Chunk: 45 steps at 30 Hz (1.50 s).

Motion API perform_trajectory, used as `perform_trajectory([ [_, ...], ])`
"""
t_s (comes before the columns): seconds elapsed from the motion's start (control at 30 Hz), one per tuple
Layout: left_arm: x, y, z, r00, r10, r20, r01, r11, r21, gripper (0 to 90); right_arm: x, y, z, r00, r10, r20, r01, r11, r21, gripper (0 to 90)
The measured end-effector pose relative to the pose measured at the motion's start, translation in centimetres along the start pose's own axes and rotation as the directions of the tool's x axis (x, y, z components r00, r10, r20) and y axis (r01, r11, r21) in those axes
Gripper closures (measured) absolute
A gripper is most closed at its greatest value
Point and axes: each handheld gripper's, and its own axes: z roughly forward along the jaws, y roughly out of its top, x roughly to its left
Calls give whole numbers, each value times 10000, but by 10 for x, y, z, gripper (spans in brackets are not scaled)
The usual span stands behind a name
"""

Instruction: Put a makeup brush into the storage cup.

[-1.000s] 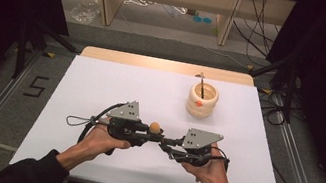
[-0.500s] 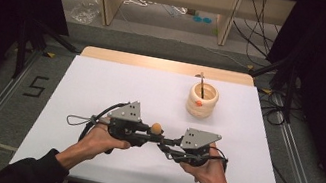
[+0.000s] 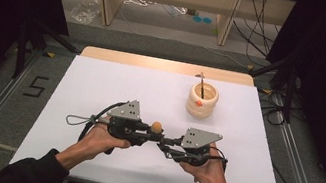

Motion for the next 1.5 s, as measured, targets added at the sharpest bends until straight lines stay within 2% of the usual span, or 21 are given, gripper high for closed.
perform_trajectory([
  [0.1,0,0,0,10000,-89,1,89,10000,-45,780,0,0,0,10000,-2,16,2,10000,-2,796],
  [0.2,1,0,2,9988,-479,120,481,9987,-151,759,0,0,-1,9999,-28,105,28,10000,-49,797],
  [0.23,1,0,2,9987,-494,87,495,9987,-135,691,-1,0,-1,9999,-36,124,37,10000,-50,797],
  [0.43,0,1,1,9981,-559,-271,555,9984,-127,414,-2,0,-4,9998,94,173,-92,9999,-144,797],
  [0.47,0,1,0,9972,-682,-314,677,9976,-166,383,-3,0,-4,9997,140,219,-136,9998,-174,797],
  [0.5,1,1,0,9983,-480,-325,475,9987,-166,372,-4,0,-5,9995,154,260,-149,9997,-206,797],
  [0.57,0,1,-2,9968,-643,-477,636,9978,-160,327,-5,-1,-7,9991,257,325,-249,9994,-243,797],
  [0.7,-1,-1,-6,9956,-658,-665,640,9976,-278,306,-8,-1,-13,9980,348,526,-333,9990,-305,798],
  [0.73,0,-1,-8,9962,-469,-729,449,9986,-287,298,-10,-1,-15,9979,357,536,-343,9990,-280,797],
  [0.83,-1,-4,-13,9933,-572,-1002,537,9979,-366,280,-14,-2,-19,9956,479,810,-446,9981,-420,797],
  [0.93,1,-9,-19,9910,-392,-1282,344,9986,-396,262,-18,-2,-24,9934,593,982,-551,9975,-450,797],
  [1.0,2,-13,-23,9870,-460,-1542,395,9982,-452,255,-21,-3,-25,9914,700,1106,-645,9965,-531,797],
  [1.03,3,-15,-25,9876,-388,-1519,314,9982,-511,250,-23,-4,-27,9909,700,1147,-643,9965,-529,797],
  [1.1,3,-20,-29,9816,-717,-1771,605,9959,-678,246,-26,-4,-29,9887,825,1254,-753,9953,-608,797],
  [1.13,4,-22,-31,9810,-679,-1816,562,9960,-688,240,-28,-5,-31,9872,883,1329,-798,9945,-681,797],
  [1.2,4,-29,-37,9735,-820,-2136,680,9951,-720,240,-31,-5,-34,9847,959,1455,-848,9931,-807,797],
  [1.23,4,-29,-37,9735,-820,-2136,680,9951,-720,240,-31,-5,-34,9847,959,1455,-848,9931,-807,797],
  [1.37,5,-37,-44,9636,-904,-2515,729,9943,-782,236,-37,-5,-40,9788,1139,1701,-985,9905,-963,797],
  [1.4,4,-39,-46,9614,-1038,-2550,850,9929,-837,234,-38,-6,-41,9782,1190,1704,-1041,9901,-937,797],
  [1.5,4,-41,-48,9586,-1033,-2653,846,9931,-810,229,-41,-6,-43,9767,1248,1743,-1095,9894,-951,797],
])
